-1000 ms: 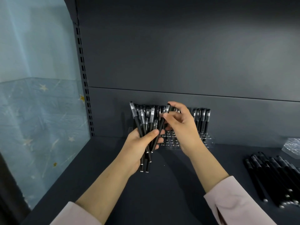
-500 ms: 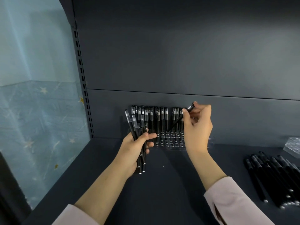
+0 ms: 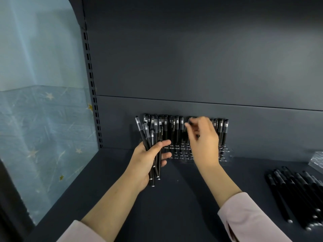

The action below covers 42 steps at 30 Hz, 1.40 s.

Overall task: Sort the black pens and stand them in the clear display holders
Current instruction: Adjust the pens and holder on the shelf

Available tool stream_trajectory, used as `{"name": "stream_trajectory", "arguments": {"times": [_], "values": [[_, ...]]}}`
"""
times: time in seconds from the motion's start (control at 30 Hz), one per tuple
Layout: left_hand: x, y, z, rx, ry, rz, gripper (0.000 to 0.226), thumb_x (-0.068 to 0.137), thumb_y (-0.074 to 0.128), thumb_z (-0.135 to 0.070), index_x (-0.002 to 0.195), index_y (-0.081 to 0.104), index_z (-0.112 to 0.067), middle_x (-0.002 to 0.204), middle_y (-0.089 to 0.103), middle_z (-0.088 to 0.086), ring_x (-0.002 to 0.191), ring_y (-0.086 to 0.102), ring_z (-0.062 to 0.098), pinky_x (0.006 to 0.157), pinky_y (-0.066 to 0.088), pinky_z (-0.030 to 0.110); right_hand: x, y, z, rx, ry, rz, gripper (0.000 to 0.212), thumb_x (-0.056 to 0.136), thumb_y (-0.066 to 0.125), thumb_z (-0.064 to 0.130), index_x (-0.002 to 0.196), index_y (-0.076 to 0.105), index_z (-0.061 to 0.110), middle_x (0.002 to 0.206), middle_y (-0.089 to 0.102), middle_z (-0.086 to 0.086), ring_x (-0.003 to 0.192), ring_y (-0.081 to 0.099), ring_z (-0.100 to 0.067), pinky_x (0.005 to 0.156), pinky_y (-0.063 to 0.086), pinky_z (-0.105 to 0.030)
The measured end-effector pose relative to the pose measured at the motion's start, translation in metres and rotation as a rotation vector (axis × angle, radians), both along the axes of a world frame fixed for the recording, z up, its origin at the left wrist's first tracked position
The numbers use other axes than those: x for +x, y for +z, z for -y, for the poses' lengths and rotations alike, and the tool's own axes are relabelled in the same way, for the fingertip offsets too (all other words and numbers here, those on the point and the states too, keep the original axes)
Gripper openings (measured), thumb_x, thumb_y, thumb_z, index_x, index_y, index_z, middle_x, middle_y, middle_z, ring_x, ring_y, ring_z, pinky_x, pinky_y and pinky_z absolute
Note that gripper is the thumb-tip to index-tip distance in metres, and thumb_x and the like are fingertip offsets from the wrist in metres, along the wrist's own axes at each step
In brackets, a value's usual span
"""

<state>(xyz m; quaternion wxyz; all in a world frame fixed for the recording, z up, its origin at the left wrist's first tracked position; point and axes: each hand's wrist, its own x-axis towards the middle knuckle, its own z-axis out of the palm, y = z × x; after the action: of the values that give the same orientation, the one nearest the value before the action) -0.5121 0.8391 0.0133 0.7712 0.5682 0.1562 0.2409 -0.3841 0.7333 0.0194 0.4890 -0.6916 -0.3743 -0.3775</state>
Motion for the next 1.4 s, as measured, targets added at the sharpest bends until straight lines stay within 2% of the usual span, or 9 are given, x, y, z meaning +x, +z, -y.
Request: {"name": "stream_trajectory", "arguments": {"times": [0.2,0.33,0.43,0.63,0.87,0.93,1.1,1.2,1.4], "values": [[0.000,0.001,0.001,0.003,0.011,0.031,0.021,0.099,0.055,-0.015,0.119,0.056,-0.011,0.099,0.076,0.004,0.076,0.070,0.013,0.063,0.055,0.025,0.009,-0.012,-0.004,-0.300,-0.137,0.143,0.043,0.099,0.043,0.032,0.139,0.050,0.018,0.096,0.058,-0.002,0.087,0.054,-0.020,0.058,0.051,-0.030],[-0.001,0.002,0.002,-0.027,0.000,0.013,0.018,0.098,0.057,-0.018,0.116,0.056,-0.014,0.097,0.077,0.007,0.066,0.067,0.015,0.058,0.050,0.027,0.012,-0.017,-0.005,-0.408,-0.122,0.093,0.047,0.097,0.044,0.032,0.142,0.046,0.019,0.097,0.056,-0.004,0.086,0.052,-0.022,0.070,0.053,-0.039],[-0.001,0.002,0.002,-0.018,-0.012,0.007,0.018,0.098,0.057,-0.019,0.115,0.056,-0.013,0.097,0.077,0.005,0.057,0.061,0.013,0.052,0.044,0.025,0.008,-0.014,-0.004,-0.373,-0.066,0.037,0.049,0.098,0.044,0.031,0.145,0.042,0.017,0.097,0.055,-0.003,0.087,0.050,-0.019,0.077,0.049,-0.032],[-0.002,0.003,0.007,0.057,-0.053,0.026,0.018,0.098,0.056,-0.019,0.116,0.059,-0.017,0.099,0.076,0.005,0.060,0.060,0.010,0.053,0.045,0.024,-0.019,0.012,-0.002,-0.175,0.430,-0.517,0.025,0.092,0.061,0.031,0.115,0.065,0.022,0.097,0.066,0.005,0.085,0.059,-0.003,0.075,0.046,-0.014],[-0.003,0.003,0.009,0.086,-0.089,0.031,0.019,0.097,0.059,-0.020,0.115,0.062,-0.018,0.100,0.076,0.006,0.066,0.066,0.014,0.056,0.049,0.026,-0.024,0.018,0.004,-0.002,0.662,-0.902,0.026,0.087,0.069,0.015,0.110,0.057,0.019,0.078,0.070,0.007,0.076,0.065,-0.004,0.074,0.051,-0.025],[-0.002,0.002,0.010,0.077,-0.078,0.005,0.020,0.097,0.058,-0.023,0.115,0.061,-0.017,0.098,0.076,0.004,0.069,0.070,0.017,0.056,0.053,0.027,-0.022,0.021,0.005,0.050,0.638,-0.875,0.025,0.089,0.066,0.010,0.111,0.055,0.016,0.080,0.071,0.003,0.077,0.066,-0.007,0.071,0.052,-0.025],[0.001,-0.002,0.006,0.023,0.000,-0.103,0.018,0.099,0.055,-0.028,0.112,0.060,-0.017,0.086,0.077,0.001,0.055,0.063,0.015,0.045,0.046,0.025,-0.007,0.028,0.019,0.614,0.385,-0.702,0.021,0.094,0.055,0.004,0.109,0.048,0.017,0.099,0.069,-0.010,0.082,0.066,-0.015,0.075,0.054,-0.024],[0.004,-0.004,0.005,-0.008,0.016,-0.119,0.018,0.099,0.055,-0.024,0.114,0.055,-0.014,0.080,0.070,0.004,0.049,0.047,0.010,0.040,0.035,0.022,-0.001,0.023,0.028,0.562,0.197,-0.559,0.020,0.097,0.053,0.016,0.111,0.045,0.027,0.104,0.068,-0.002,0.086,0.065,-0.014,0.076,0.050,-0.019],[0.007,-0.005,0.008,-0.007,0.027,-0.099,0.011,0.102,0.048,-0.015,0.112,0.050,-0.011,0.090,0.068,0.007,0.053,0.048,0.010,0.041,0.037,0.023,-0.001,0.010,0.021,0.346,0.168,-0.466,0.022,0.097,0.053,0.015,0.115,0.047,0.026,0.105,0.064,0.001,0.089,0.064,-0.011,0.074,0.047,-0.010]]}}
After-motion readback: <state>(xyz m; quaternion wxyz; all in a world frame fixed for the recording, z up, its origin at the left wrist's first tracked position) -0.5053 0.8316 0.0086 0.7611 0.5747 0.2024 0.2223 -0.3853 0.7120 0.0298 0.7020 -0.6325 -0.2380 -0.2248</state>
